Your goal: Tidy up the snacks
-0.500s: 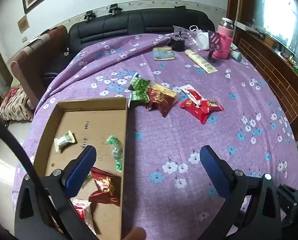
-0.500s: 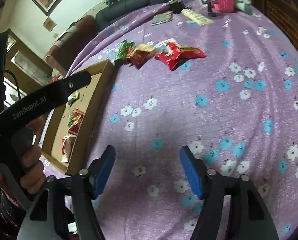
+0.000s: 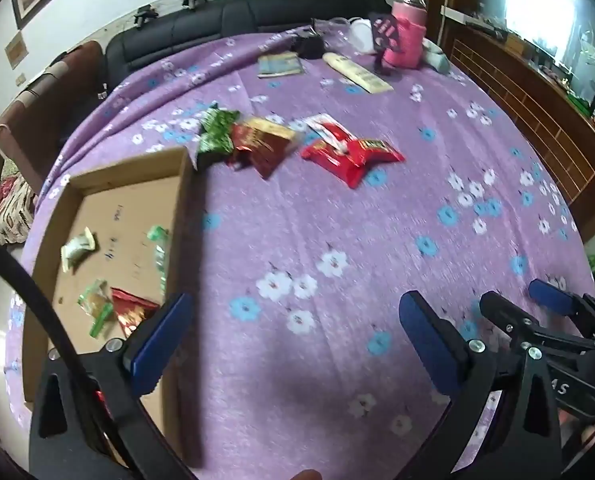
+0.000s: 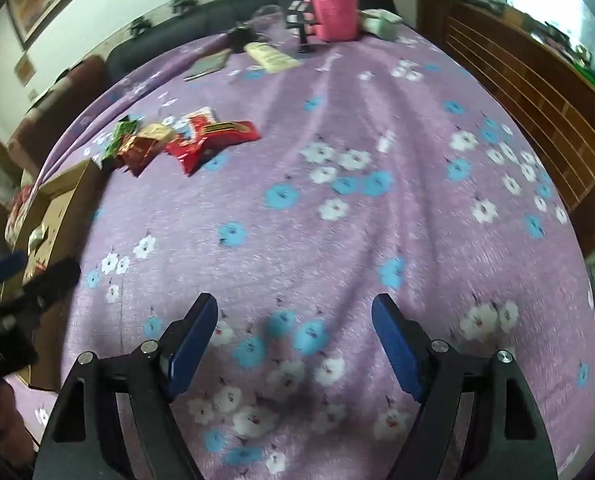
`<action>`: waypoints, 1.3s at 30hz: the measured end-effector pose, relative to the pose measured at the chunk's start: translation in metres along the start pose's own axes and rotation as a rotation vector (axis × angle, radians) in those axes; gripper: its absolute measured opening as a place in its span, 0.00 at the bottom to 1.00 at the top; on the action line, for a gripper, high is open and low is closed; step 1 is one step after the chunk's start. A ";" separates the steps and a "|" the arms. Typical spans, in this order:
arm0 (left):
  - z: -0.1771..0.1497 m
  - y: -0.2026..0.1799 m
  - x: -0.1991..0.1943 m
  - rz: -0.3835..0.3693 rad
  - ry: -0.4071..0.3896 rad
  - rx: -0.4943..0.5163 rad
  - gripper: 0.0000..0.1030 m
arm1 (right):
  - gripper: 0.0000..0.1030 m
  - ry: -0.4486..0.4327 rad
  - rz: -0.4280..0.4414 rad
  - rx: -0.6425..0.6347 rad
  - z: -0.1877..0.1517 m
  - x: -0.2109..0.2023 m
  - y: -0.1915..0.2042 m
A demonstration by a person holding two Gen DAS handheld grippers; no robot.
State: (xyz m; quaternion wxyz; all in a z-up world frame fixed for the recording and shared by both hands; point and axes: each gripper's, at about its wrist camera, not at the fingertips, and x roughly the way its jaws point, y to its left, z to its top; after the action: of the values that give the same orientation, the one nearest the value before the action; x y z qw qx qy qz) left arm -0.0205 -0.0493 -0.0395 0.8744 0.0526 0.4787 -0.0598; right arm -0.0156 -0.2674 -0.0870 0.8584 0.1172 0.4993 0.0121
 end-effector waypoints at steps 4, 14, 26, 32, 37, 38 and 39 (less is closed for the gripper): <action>-0.004 -0.006 0.003 -0.021 -0.005 -0.008 1.00 | 0.81 -0.069 -0.016 0.008 -0.006 -0.008 -0.003; -0.016 -0.012 0.029 -0.007 0.035 -0.021 1.00 | 0.92 -0.091 -0.147 -0.017 0.016 0.043 -0.015; -0.016 0.026 -0.010 -0.020 -0.030 -0.023 1.00 | 1.00 -0.116 -0.205 -0.030 0.018 0.049 -0.015; -0.026 0.114 -0.062 0.080 -0.057 -0.114 1.00 | 1.00 -0.115 -0.204 -0.032 0.018 0.048 -0.015; -0.028 0.186 -0.091 0.200 -0.078 -0.225 1.00 | 1.00 -0.116 -0.205 -0.030 0.017 0.047 -0.015; -0.028 0.200 -0.100 0.202 -0.094 -0.253 1.00 | 1.00 -0.116 -0.206 -0.030 0.016 0.047 -0.015; -0.031 0.208 -0.109 0.197 -0.112 -0.269 1.00 | 1.00 -0.117 -0.206 -0.030 0.016 0.047 -0.015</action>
State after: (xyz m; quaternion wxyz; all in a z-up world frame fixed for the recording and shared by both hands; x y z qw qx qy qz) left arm -0.0720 0.1668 0.0431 0.9004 -0.0217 0.4254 0.0880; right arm 0.0206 -0.2783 -0.1227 0.8843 0.0532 0.4577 -0.0755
